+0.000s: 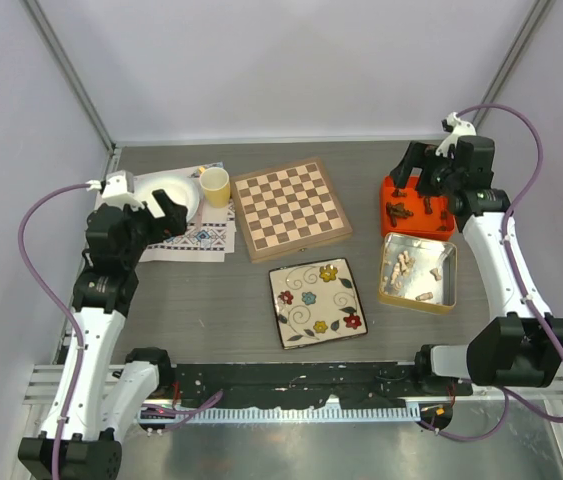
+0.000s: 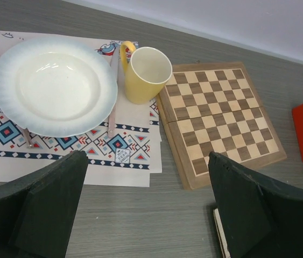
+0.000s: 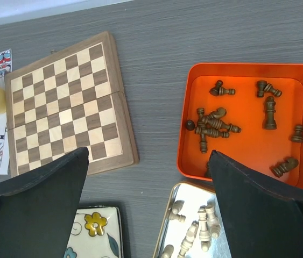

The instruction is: Set up the chess pieces on the board

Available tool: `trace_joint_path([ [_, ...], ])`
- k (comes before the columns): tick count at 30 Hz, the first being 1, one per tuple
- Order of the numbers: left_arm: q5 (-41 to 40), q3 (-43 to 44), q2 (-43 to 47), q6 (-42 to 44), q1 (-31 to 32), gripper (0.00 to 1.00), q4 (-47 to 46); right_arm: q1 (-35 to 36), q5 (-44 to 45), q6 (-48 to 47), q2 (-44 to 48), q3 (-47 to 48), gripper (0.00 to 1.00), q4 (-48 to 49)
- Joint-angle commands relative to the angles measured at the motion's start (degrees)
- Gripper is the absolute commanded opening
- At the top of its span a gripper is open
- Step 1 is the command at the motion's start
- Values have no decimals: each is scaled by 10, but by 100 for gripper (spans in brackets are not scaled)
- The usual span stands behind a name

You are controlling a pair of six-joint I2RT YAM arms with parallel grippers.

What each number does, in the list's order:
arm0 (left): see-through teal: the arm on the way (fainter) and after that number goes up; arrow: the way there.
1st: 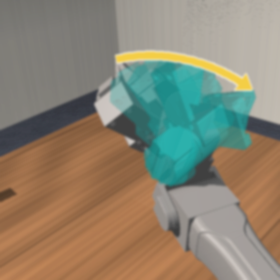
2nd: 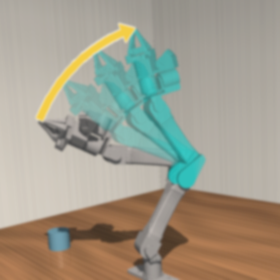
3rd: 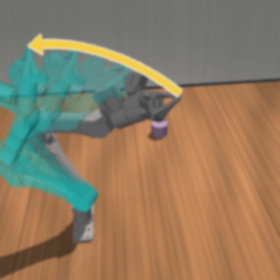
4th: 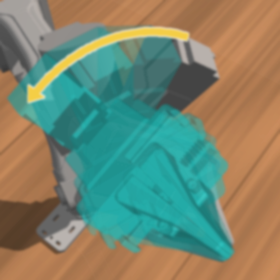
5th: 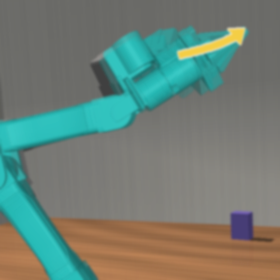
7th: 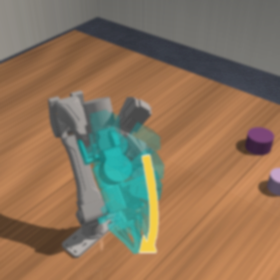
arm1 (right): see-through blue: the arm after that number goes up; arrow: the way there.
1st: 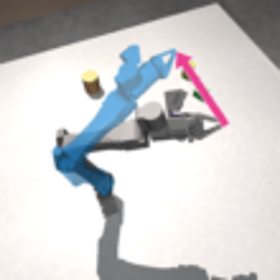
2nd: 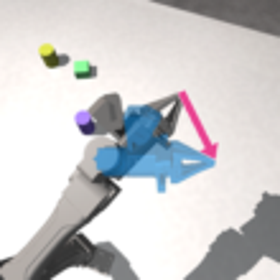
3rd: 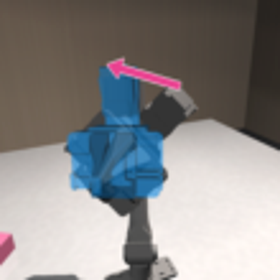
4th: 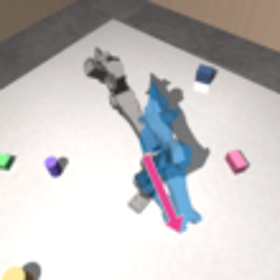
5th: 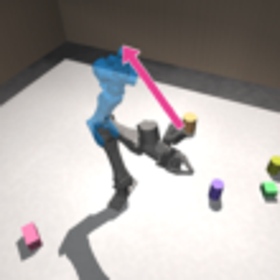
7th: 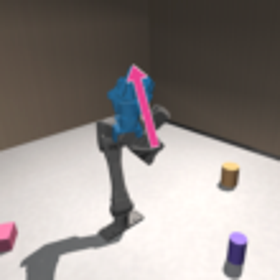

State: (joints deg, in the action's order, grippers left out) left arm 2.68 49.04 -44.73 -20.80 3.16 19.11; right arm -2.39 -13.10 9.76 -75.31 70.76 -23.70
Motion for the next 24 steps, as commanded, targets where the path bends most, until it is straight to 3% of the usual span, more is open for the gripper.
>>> trace_joint_path([
  [1,37,32,8,-19,2,100,2,1,8,11,29,21,100,23],
  [3,66,33,6,-26,2,100,3,2,-16,-21,32,15,100,19],
  [6,106,31,-3,-50,3,99,5,7,-127,-84,44,3,100,9],
  [7,116,31,-5,-53,2,100,5,12,-186,-148,49,-1,100,2],
  [11,173,39,-20,-76,2,100,11,57,-226,-245,57,-4,100,-66],
  [17,296,38,-43,-130,3,100,-9,60,-328,-267,61,-52,100,-53],
  [21,306,42,-51,-96,2,99,28,59,-343,-324,58,-66,100,-68],
  [24,298,27,-49,-64,2,100,31,60,-290,-367,53,-70,100,-89],
])
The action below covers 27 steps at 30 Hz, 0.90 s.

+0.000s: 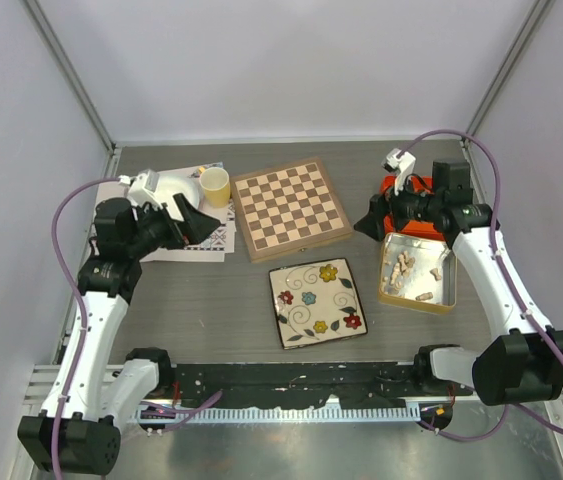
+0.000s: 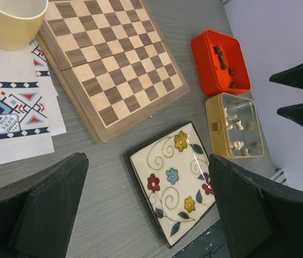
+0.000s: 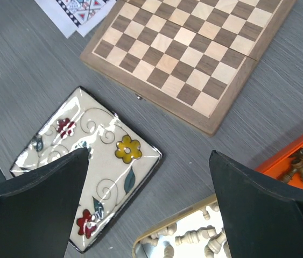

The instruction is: Set up the chess pieces on the board

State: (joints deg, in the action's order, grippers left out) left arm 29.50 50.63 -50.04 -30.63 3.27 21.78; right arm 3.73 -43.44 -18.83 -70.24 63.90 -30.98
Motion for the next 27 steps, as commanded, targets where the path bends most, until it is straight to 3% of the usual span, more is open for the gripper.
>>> trace_joint_path([
  [1,29,5,1,44,1,100,-2,-1,26,-91,-1,-1,100,-31],
  [5,25,3,-22,59,2,100,-17,1,126,-101,-20,5,96,-59],
  [10,14,8,-36,86,2,100,11,-6,247,-99,-36,-14,83,-94],
  [18,-26,-71,9,95,2,100,-24,-106,281,-95,-55,-39,56,-105],
  [27,-24,-63,-13,100,2,100,-22,-125,293,-82,-85,-88,50,-60],
])
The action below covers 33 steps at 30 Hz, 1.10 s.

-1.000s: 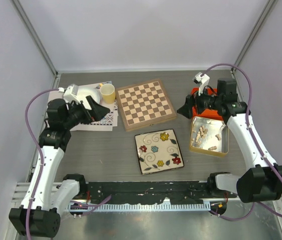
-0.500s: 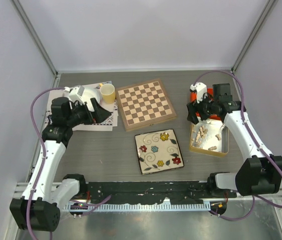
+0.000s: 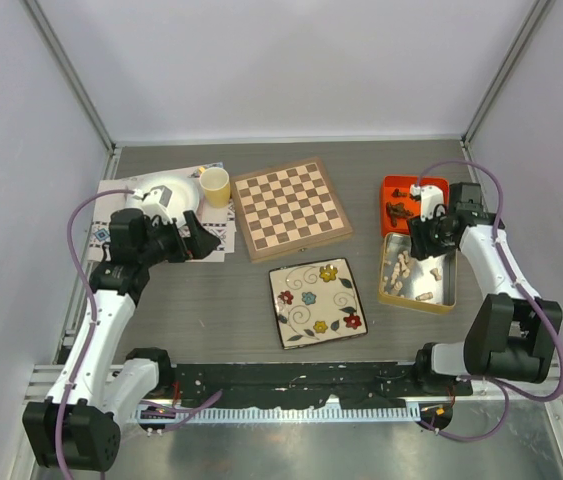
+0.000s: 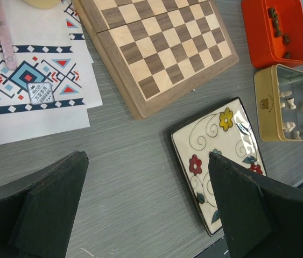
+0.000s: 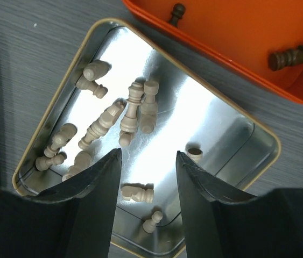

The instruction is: Set up the chess pieces on the board

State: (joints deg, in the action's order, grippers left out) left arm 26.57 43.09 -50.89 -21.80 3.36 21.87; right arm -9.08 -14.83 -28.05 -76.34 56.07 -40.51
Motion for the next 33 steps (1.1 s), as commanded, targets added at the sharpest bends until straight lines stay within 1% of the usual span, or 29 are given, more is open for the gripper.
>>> trace_joint_path([
  [1,6,10,-2,11,2,100,-24,2,4,12,-31,-11,49,42],
  [7,2,7,11,11,2,100,-27,3,3,20,-65,-14,44,60],
  [16,9,8,4,11,2,100,-29,2,-6,25,-87,-31,38,76],
  [21,9,8,6,11,2,100,-31,2,-9,25,-95,-30,34,76],
  [24,9,8,5,11,2,100,-30,3,-10,25,-97,-30,26,76],
  [25,9,8,5,11,2,100,-30,3,-10,25,-97,-30,17,76],
  [28,9,8,5,11,2,99,-30,3,-4,21,-89,-32,6,76],
  [31,10,8,4,10,2,99,-31,2,16,12,-73,-35,2,71],
  [33,10,8,6,10,2,100,-31,2,43,-2,-63,-35,2,66],
])
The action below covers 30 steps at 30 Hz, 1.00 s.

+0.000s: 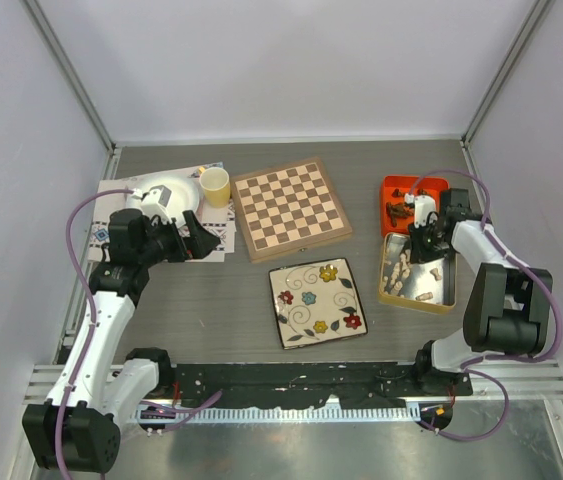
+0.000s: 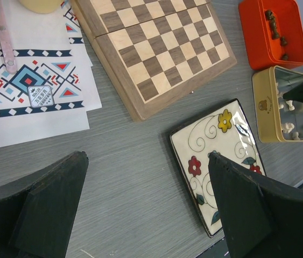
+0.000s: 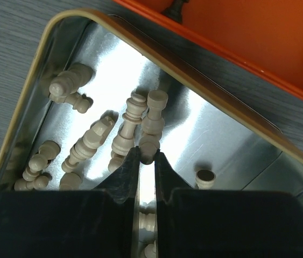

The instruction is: Set up the chess pieces on the board

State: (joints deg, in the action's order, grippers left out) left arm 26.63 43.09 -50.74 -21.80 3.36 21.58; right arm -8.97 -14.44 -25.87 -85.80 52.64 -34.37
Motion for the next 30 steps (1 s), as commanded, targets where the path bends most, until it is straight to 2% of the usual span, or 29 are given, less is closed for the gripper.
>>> trace_joint_path([
  [1,10,8,5,11,2,100,-28,1,46,-30,42,1,1,0],
  [5,12,8,4,11,2,100,-29,-2,53,-59,66,18,1,-38],
  [8,16,8,4,10,2,99,-30,-2,11,-91,75,40,1,-82],
  [11,46,3,5,7,2,100,-44,-3,-55,-137,72,58,1,-129],
  [15,137,-16,-2,-41,15,99,-104,-2,-91,-206,69,64,1,-176],
  [18,149,-24,-27,-87,75,99,-142,-3,-99,-256,84,56,2,-188],
  [20,128,-30,-49,-119,147,98,-186,-2,-105,-280,92,52,2,-198],
  [22,115,-33,-91,-178,215,97,-255,-3,-117,-318,102,53,1,-204],
  [25,105,-24,-160,-254,282,95,-359,-3,-140,-357,113,58,2,-220],
  [28,93,7,-228,-302,323,91,-444,-2,-178,-388,118,64,1,-235],
  [30,93,49,-304,-342,339,85,-480,-3,-194,-397,121,66,2,-240],
])
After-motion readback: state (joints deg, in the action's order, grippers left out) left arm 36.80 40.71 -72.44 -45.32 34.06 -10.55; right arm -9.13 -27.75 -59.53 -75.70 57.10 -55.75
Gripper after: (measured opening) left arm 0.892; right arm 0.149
